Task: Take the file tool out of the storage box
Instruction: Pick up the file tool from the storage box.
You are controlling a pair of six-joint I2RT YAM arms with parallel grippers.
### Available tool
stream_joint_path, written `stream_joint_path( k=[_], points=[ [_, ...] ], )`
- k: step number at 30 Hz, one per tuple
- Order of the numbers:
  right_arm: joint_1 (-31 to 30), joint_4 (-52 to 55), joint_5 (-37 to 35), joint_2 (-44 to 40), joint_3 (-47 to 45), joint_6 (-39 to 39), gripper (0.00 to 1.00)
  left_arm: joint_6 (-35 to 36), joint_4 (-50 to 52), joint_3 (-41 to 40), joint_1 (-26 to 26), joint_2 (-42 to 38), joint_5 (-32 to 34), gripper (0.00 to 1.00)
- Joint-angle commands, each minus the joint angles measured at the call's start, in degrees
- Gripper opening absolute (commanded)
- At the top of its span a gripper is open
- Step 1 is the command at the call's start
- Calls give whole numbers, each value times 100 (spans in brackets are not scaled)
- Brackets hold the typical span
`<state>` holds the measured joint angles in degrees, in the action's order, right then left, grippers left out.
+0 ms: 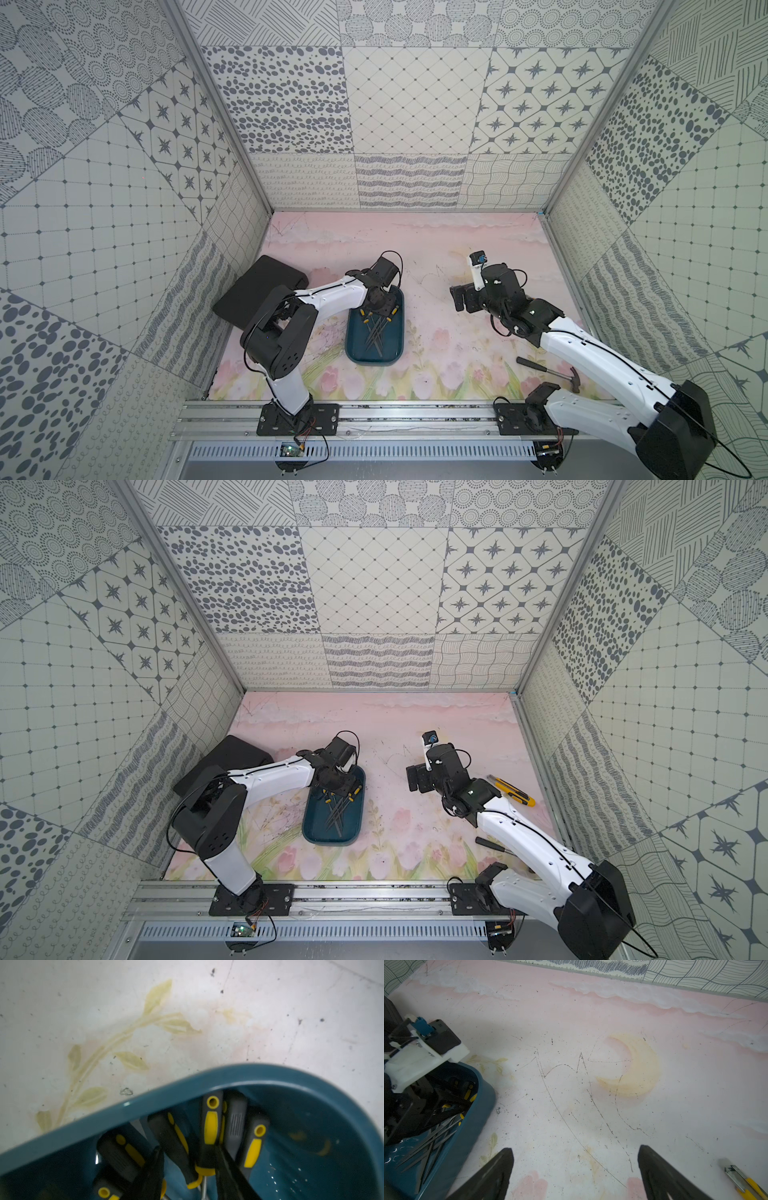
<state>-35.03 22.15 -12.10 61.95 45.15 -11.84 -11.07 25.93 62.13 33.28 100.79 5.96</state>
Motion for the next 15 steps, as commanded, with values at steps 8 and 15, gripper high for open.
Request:
stream_joint_path(
  k=[8,15],
  points=[
    [-54,-83,-94,-10,-37,-2,98,251,-196,290,73,141,28,38],
    [-61,-88,-105,-42,-45,-2,98,158,-202,282,70,147,326,37]
  ],
)
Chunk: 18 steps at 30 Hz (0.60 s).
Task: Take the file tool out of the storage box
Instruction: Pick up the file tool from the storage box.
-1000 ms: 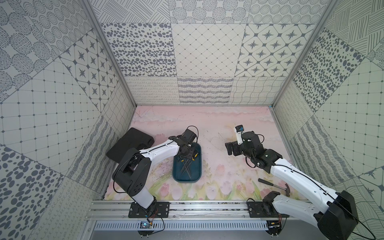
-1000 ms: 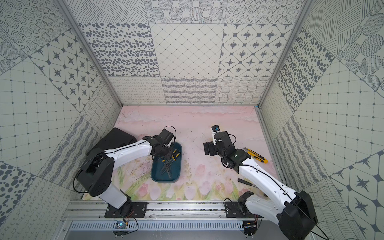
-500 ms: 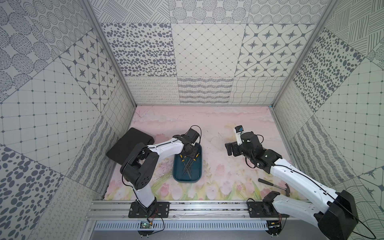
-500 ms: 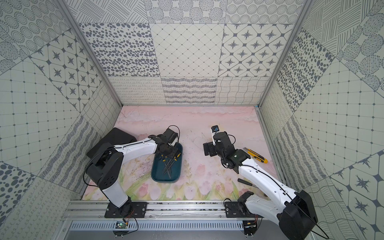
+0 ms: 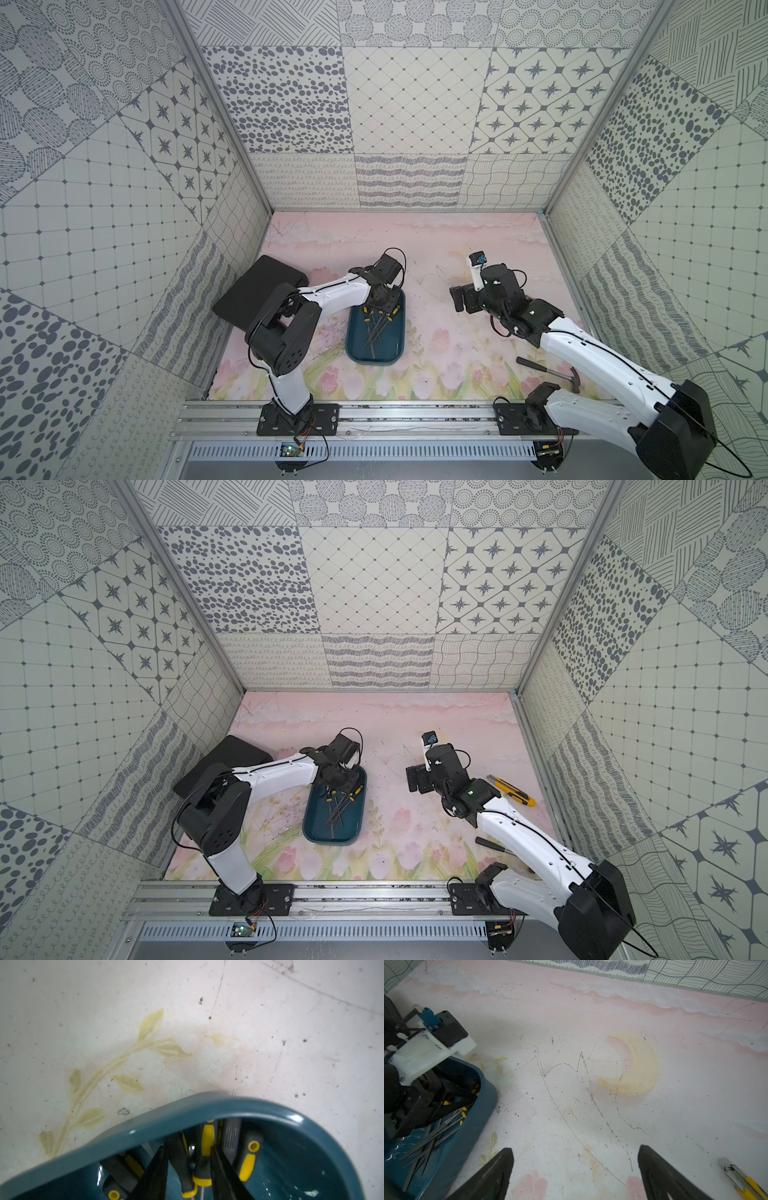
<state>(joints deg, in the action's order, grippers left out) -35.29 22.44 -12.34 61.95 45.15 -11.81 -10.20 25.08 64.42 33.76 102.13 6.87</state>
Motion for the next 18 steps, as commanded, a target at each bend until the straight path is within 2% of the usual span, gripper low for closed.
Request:
stream_joint_path(
  k=[1,14,18],
  points=[
    [-31,-113,-77,-43,-42,10,98,56,-125,53,25,24,280,37],
    [-40,-90,-75,-96,-68,-2,98,-289,-182,133,-62,307,430,39],
    [-56,-83,-63,-87,-54,8,98,-463,-243,33,-197,270,299,34]
  ],
)
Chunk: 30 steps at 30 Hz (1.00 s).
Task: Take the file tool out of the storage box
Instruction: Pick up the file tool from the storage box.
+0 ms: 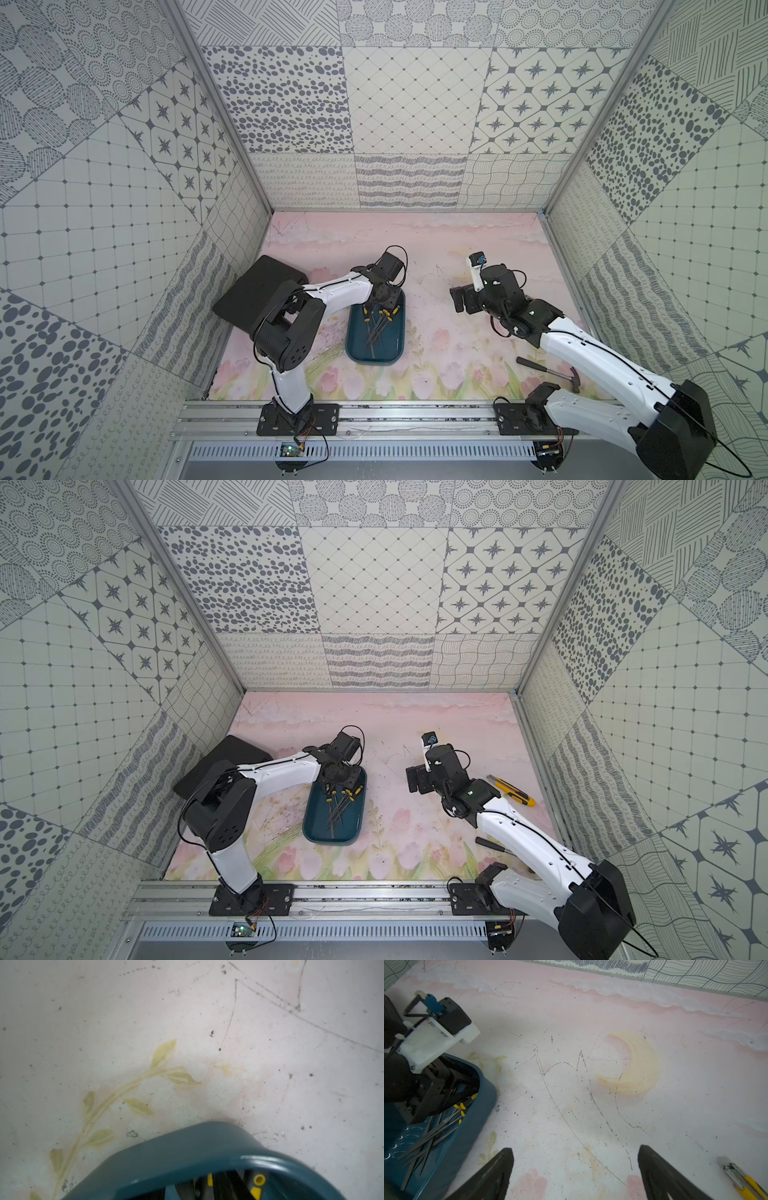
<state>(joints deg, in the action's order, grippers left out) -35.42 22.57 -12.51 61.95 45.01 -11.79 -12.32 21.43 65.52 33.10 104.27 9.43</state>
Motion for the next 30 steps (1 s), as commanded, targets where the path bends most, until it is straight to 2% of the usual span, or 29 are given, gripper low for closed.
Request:
stream_joint_path(
  k=[1,13,22,26,30],
  points=[
    [-44,-96,-44,-84,-37,15,98,-254,101,-111,-152,41,25,34],
    [-52,-101,28,32,13,18,98,-415,248,-374,-251,-204,46,35],
    [-56,-92,65,56,42,-24,98,-495,250,-408,-314,-20,-138,24],
    [-75,-71,268,-27,37,-50,98,-561,205,-404,-383,-16,-420,16],
    [-97,-82,544,-153,33,-145,98,-617,177,-415,-415,-255,-635,14]
  ],
)
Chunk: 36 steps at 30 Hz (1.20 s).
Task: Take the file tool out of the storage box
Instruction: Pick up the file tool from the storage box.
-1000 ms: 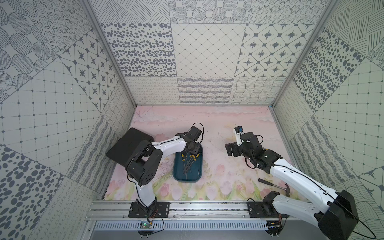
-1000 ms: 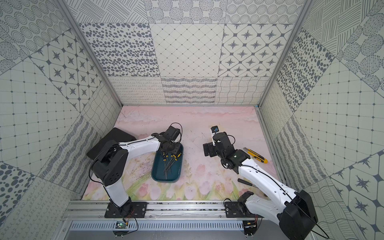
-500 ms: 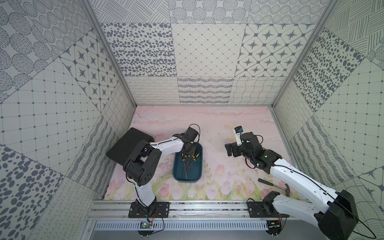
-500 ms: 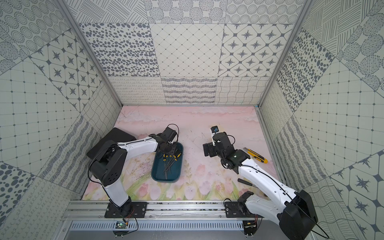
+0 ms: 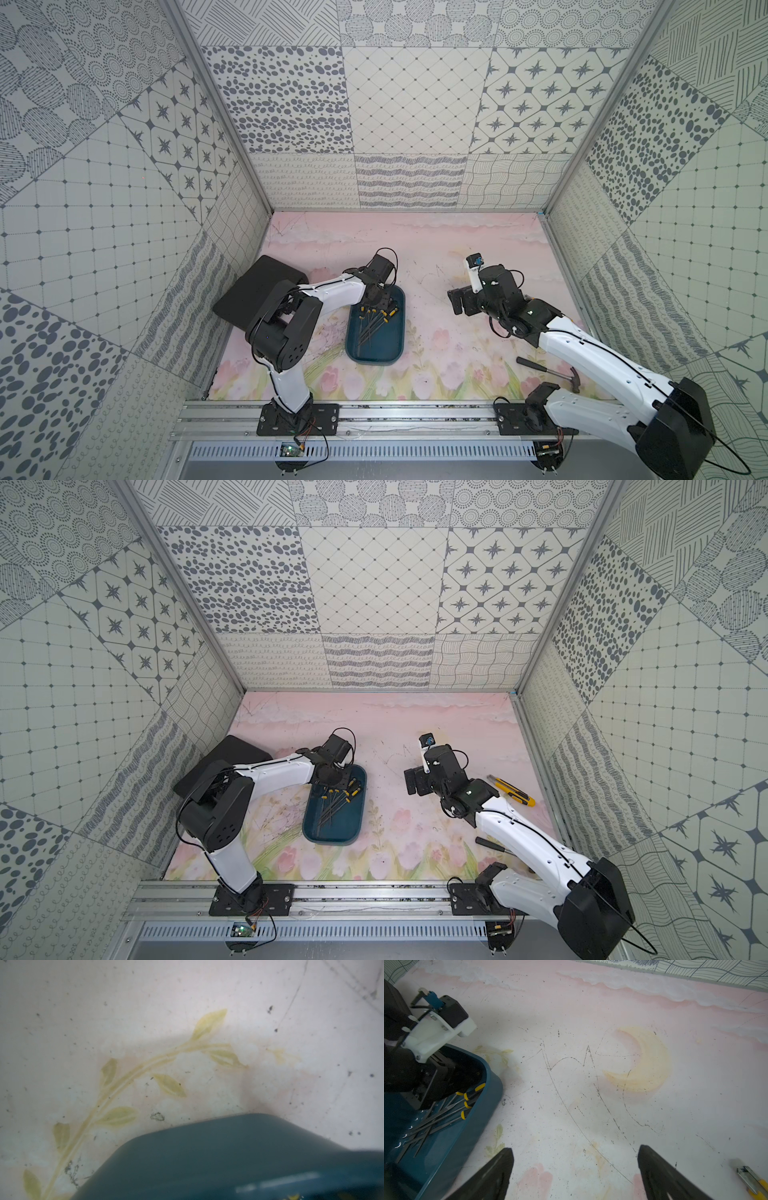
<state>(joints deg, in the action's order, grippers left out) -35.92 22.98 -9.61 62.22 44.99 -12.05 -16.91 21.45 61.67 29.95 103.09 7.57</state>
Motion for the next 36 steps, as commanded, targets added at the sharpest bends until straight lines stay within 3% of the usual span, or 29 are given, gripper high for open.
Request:
stream_joint_path(
  k=[1,6,10,21,28,36],
  points=[
    [-47,-127,357,-210,31,-152,98,-172,171,-39,-109,-246,-498,13],
    [-73,-316,1173,-329,-21,-438,98,-372,228,-66,-113,-1015,-826,11],
    [-106,-807,2261,-398,-251,-834,98,-476,271,-58,-113,-1810,-1207,10],
    [-507,-3173,4632,-434,-900,-2499,98,-1704,-819,-173,-115,-3277,-3137,6],
    [-746,-4517,5184,-360,-1100,-3345,93,-2647,-1924,-239,-118,-3605,-4113,5],
    [-958,-5097,5299,-247,-871,-3781,78,-3449,-3215,-418,-118,-3923,-4391,6]
  ],
)
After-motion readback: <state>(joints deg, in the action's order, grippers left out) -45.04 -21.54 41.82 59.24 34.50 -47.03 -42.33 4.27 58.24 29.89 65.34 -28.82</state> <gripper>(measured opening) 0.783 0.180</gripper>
